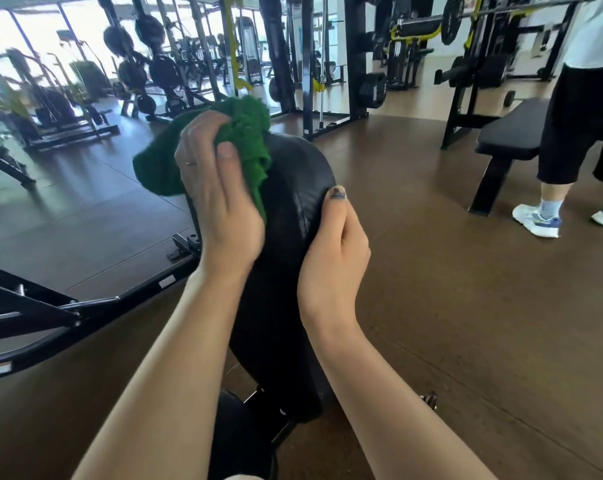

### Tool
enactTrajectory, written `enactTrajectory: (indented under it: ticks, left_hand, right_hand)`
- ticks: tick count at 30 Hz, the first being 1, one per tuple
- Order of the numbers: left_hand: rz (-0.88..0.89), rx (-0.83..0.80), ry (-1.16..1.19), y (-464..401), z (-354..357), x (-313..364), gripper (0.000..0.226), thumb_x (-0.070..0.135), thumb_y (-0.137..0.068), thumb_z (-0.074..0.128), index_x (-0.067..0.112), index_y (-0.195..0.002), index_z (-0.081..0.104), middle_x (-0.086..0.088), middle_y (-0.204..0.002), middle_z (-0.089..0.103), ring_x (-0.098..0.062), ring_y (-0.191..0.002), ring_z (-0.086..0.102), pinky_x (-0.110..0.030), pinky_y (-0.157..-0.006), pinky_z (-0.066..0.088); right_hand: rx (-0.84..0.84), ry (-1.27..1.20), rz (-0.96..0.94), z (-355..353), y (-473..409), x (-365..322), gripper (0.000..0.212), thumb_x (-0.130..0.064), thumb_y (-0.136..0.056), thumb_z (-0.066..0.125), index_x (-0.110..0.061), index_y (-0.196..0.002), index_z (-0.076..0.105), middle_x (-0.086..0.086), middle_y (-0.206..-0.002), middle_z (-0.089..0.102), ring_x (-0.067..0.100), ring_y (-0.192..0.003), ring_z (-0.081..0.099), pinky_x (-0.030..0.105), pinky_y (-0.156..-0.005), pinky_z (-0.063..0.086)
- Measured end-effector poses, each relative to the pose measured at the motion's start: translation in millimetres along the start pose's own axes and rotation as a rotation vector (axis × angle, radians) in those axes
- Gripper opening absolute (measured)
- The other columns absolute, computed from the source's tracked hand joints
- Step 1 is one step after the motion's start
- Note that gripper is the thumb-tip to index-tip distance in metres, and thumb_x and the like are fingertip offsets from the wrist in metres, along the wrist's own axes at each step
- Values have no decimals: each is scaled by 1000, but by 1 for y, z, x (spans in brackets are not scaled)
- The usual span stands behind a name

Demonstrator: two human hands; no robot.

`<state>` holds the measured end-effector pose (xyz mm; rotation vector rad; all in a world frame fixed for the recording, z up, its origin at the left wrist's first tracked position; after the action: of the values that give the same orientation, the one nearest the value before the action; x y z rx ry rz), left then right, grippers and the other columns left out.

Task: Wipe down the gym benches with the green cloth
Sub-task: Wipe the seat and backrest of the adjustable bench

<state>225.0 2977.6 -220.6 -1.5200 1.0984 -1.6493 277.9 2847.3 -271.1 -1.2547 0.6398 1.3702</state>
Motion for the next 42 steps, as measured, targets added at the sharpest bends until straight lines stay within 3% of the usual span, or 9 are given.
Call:
enactTrajectory:
  ticks: [6,10,16,21,25,30,33,37,42]
  left_hand:
    - [-613,120,157,-17,-13,-75,33,36,-105,31,18,-129,44,-1,-129,49,-17,-120,45,-33,-104,37]
    - [-514,68,42,47,-13,-31,48,27,-101,33,-2,-139,36,-13,-139,34,-16,-127,33,-13,-110,24]
    - [-371,25,-53,36,-18,-46,37,34,-103,30,3,-119,42,-4,-120,36,-15,-113,39,-35,-107,32]
    - [-628,99,-63,-1,-22,-88,36,31,-111,29,2,-127,42,-12,-135,43,-18,-118,39,-29,-96,29]
    - [-419,44,4,57,-19,-43,21,42,-102,32,24,-110,39,-9,-119,44,-21,-111,43,-38,-104,35]
    - [-324,-53,-2,107,-18,-28,2,40,-107,31,40,-105,33,-19,-108,46,-36,-97,47,-55,-92,44]
    - [-550,94,-75,66,-29,-85,29,37,-109,28,13,-114,42,-6,-113,40,-24,-106,43,-42,-101,37]
    - [-771,145,-26,57,-26,-110,23,36,-111,30,14,-107,37,-5,-115,42,-17,-106,41,-28,-90,33]
    - [-642,58,127,184,-22,-55,19,45,-106,36,30,-96,40,-13,-95,46,-35,-86,45,-59,-88,42]
  right_hand:
    - [-2,9,-10,2,1,-1,46,-39,-108,39,-24,-65,33,-7,-61,37,7,-59,32,40,-62,31]
    - [38,23,-47,1,0,0,48,-34,-109,40,-28,-63,29,-10,-56,36,5,-55,29,34,-59,27]
    - [45,25,-81,3,0,2,46,-36,-108,38,-30,-63,30,-11,-56,36,6,-55,29,36,-60,27]
    - [51,32,-87,3,0,0,48,-34,-109,38,-33,-62,30,-13,-55,35,5,-54,29,35,-60,27]
    - [72,14,-75,2,1,2,48,-33,-109,39,-31,-62,28,-13,-54,36,6,-54,29,30,-59,27]
    - [51,-3,-81,1,0,3,48,-35,-110,39,-27,-64,28,-10,-57,34,6,-58,29,33,-60,28]
    - [32,-2,-80,2,0,4,48,-36,-110,39,-28,-64,27,-10,-58,32,8,-59,28,35,-61,27]
    - [59,2,-113,2,-1,3,49,-32,-110,41,-28,-63,26,-11,-56,30,7,-57,27,30,-59,25]
    - [83,-6,-138,1,-2,5,50,-30,-110,41,-28,-62,26,-12,-55,30,7,-57,27,27,-60,26]
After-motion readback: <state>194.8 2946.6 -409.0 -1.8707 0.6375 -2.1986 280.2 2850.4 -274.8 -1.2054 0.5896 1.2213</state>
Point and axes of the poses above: each hand's wrist, its own y-axis away from the middle knuckle, its own z-axis out of the palm, x = y × z, the point moved 5 cm from there along -y, towards the middle knuckle
